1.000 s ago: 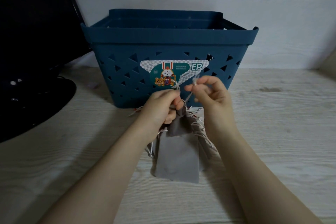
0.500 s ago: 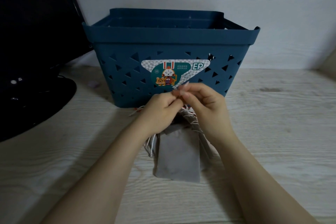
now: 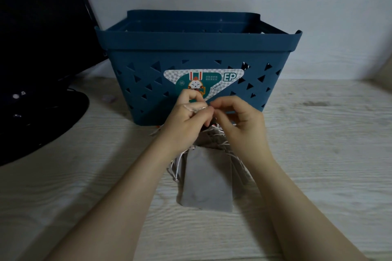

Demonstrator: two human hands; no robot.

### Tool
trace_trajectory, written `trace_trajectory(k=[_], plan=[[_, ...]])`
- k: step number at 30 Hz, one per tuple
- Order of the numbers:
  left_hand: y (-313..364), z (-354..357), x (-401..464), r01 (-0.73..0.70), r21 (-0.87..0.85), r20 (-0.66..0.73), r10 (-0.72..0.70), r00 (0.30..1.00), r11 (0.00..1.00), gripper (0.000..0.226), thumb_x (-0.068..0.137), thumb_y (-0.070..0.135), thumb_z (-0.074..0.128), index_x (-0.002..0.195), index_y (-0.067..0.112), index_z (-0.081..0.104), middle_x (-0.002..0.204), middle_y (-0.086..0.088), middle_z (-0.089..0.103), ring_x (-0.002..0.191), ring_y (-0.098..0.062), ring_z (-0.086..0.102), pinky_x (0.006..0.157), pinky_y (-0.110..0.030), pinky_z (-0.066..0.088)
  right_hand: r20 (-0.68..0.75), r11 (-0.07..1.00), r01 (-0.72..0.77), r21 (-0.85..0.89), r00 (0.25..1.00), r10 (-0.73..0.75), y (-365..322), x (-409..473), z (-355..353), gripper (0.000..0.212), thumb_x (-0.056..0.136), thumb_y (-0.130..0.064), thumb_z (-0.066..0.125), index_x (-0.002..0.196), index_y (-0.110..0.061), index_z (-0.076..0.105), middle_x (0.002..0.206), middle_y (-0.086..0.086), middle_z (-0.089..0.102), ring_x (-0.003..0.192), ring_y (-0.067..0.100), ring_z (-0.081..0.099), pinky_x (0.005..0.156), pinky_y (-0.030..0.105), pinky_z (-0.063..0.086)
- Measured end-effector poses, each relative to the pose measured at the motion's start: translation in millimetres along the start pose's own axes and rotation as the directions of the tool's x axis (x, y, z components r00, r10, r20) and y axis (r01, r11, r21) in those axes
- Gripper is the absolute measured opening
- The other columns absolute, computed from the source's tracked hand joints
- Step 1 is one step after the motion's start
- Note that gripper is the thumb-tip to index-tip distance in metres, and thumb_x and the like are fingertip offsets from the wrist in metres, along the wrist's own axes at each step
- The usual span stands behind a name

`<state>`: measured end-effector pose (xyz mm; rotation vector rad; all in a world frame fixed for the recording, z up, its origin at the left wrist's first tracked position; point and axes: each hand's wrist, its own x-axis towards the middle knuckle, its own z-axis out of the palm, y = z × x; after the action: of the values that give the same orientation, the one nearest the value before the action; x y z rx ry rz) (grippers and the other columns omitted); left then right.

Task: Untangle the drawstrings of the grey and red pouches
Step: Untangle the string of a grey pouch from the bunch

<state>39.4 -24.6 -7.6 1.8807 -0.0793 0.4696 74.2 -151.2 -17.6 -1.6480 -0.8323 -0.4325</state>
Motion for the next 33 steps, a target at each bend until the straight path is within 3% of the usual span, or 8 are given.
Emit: trace_trajectory(k=[4,7,13,19,22,25,30,33], plan=[[-1.2,2.0,2.2,0.137,-0.127,-0.076,-0.147,0.986,0.982,0.033,0.089,0.02,0.049,0.056,0.024,0.053,0.073,-0.002,0.049,0.057,0.0,0.044,0.058,-0.02,0.031,-0.038,0.995,-0.072,0.076,0.996,0.075,-2.5,-0.2,0.0,0.033,0.082,0.003,0.059,0.088,-0.028,0.05,0.08,-0.014,0.058,0.072,0.001,0.058,0.065,0.017,0.048],[1.0,1.3,4.4,0.194,-0.181,-0.127,-0.218,0.968,0.964,0.036,0.094,0.012,0.044,0.059,0.014,0.05,0.056,-0.002,0.039,0.045,-0.004,0.035,0.047,-0.021,0.025,-0.002,0.99,-0.075,0.12,0.997,0.076,-1.6,1.3,-1.7,0.033,0.079,0.002,0.057,0.088,-0.029,0.05,0.077,-0.015,0.056,0.071,0.002,0.055,0.066,0.017,0.046],[0.5,-1.2,4.0,0.274,-0.289,-0.064,-0.304,0.951,0.917,0.034,0.094,0.02,0.049,0.066,0.018,0.069,0.081,-0.014,0.055,0.055,-0.007,0.04,0.048,-0.02,0.029,0.138,0.991,-0.123,0.059,0.984,0.114,1.1,2.4,-2.8,0.045,0.08,0.002,0.062,0.101,-0.037,0.052,0.071,-0.011,0.06,0.07,0.007,0.06,0.07,0.022,0.05],[-0.9,-3.4,1.6,0.254,-0.217,-0.03,-0.266,0.964,0.943,0.019,0.09,0.018,0.058,0.077,0.023,0.071,0.065,0.0,0.057,0.06,-0.009,0.045,0.055,-0.018,0.038,0.207,0.973,-0.184,-0.137,0.956,0.21,5.8,1.6,-3.5,0.044,0.079,-0.001,0.067,0.111,-0.027,0.055,0.068,-0.008,0.062,0.066,0.008,0.06,0.071,0.027,0.052],[-2.1,-6.3,1.7,0.206,-0.165,-0.035,-0.214,0.976,0.965,0.013,0.088,0.013,0.06,0.081,0.021,0.068,0.067,0.008,0.064,0.058,-0.001,0.052,0.054,-0.015,0.041,0.21,0.967,-0.246,-0.07,0.944,0.255,4.6,2.4,-2.9,0.029,0.083,-0.006,0.065,0.099,-0.03,0.061,0.067,0.001,0.064,0.062,0.014,0.061,0.067,0.035,0.054],[-0.4,-7.6,1.5,0.151,-0.129,-0.04,-0.157,0.987,0.98,0.019,0.088,0.009,0.059,0.076,0.023,0.065,0.053,0.016,0.061,0.053,0.005,0.052,0.051,-0.01,0.04,0.184,0.924,-0.374,0.085,0.917,0.354,1.5,3.2,-3.5,0.019,0.089,-0.005,0.057,0.087,-0.024,0.064,0.065,0.008,0.065,0.058,0.019,0.062,0.059,0.029,0.054],[-4.8,-6.1,0.5,0.06,-0.006,-0.003,-0.06,0.998,0.998,0.022,0.086,0.009,0.062,0.075,0.027,0.066,0.062,0.003,0.062,0.059,-0.001,0.055,0.054,-0.012,0.04,0.169,0.901,-0.432,0.044,0.892,0.42,4.8,3.9,-4.7,0.015,0.087,-0.004,0.061,0.076,-0.013,0.063,0.055,0.002,0.063,0.047,0.012,0.058,0.051,0.028,0.051],[-8.9,-5.8,1.2,-0.019,0.066,-0.039,0.021,0.999,0.998,0.022,0.082,0.009,0.067,0.074,0.03,0.068,0.058,0.01,0.062,0.055,0.002,0.054,0.055,-0.011,0.04,0.146,0.877,-0.469,0.101,0.879,0.453,2.9,3.8,-5.8,0.014,0.085,-0.002,0.061,0.072,-0.007,0.059,0.052,0.004,0.061,0.044,0.014,0.056,0.048,0.028,0.05]])
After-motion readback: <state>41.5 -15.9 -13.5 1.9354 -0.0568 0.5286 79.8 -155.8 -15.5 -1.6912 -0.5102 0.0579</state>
